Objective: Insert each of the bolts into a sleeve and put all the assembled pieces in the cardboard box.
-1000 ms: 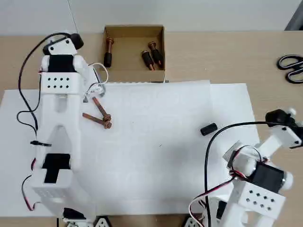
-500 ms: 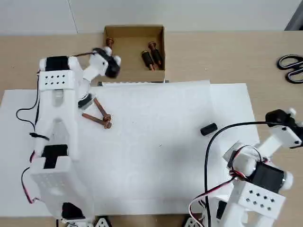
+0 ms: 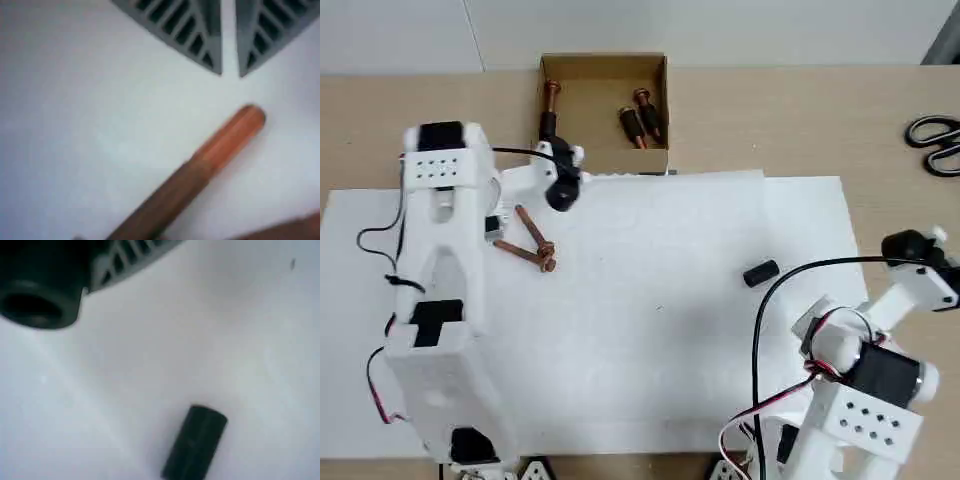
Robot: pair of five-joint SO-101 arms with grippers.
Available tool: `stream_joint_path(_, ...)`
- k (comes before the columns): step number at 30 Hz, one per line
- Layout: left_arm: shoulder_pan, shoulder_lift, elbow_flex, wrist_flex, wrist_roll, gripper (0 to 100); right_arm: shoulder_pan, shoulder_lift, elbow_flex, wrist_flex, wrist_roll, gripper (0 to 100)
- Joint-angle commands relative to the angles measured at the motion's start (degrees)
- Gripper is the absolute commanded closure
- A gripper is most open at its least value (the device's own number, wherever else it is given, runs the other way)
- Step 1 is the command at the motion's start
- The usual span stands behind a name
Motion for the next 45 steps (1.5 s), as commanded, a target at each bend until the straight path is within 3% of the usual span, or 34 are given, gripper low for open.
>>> stream_joint_path(1,2.55,-0.7,-0.22,0.62,-8.44,99,0.48,-0.66,-0.62,-3.38,0.53,99.6)
stream_joint_path(9,5.89,-0.53,2.33,0.7,-8.44,91,0.48,-0.84,-0.62,-4.35,0.53,99.6)
stream_joint_path(24,6.15,-0.44,7.69,0.18,-14.15,90,0.48,-1.01,-0.62,-4.35,0.53,99.6)
stream_joint_path(36,7.74,5.98,7.25,-6.15,-14.51,90,0.48,-1.01,-0.62,-4.35,0.53,99.6)
stream_joint_path(45,8.53,6.07,-3.65,1.14,-14.33,90,0.48,-1.01,-0.62,-4.35,0.53,99.6)
